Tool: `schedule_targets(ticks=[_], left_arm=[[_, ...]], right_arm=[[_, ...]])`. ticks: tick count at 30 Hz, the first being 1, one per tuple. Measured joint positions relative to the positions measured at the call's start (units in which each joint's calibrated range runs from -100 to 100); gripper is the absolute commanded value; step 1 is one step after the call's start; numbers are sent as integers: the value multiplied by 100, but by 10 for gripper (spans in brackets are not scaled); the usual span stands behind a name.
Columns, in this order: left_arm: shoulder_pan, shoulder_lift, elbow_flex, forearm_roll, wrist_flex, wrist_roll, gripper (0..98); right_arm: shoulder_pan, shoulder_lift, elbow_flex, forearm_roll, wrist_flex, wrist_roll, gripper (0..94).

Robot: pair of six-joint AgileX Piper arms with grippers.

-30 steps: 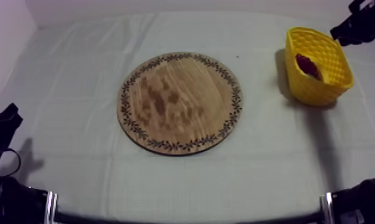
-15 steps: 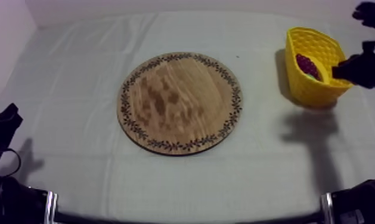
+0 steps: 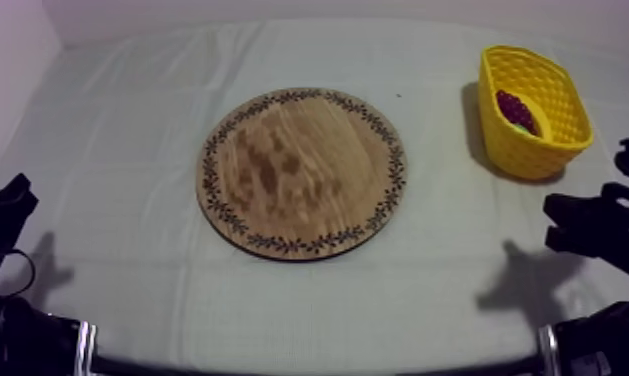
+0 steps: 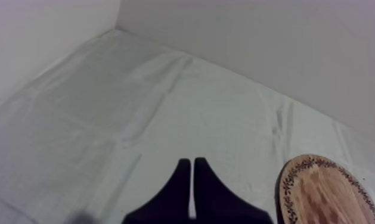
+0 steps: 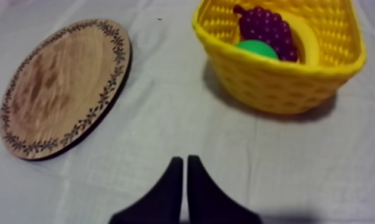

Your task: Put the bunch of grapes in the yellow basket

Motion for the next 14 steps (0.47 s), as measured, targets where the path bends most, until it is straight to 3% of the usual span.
schedule_targets(ticks=[7, 14], left_arm=[[0, 0, 0, 0, 0, 0, 0], [0, 0, 0, 0, 0, 0, 0]], right_arm=[[-118, -1321, -30, 45, 633, -111, 2], [-36, -1942, 65, 71, 554, 651, 2]])
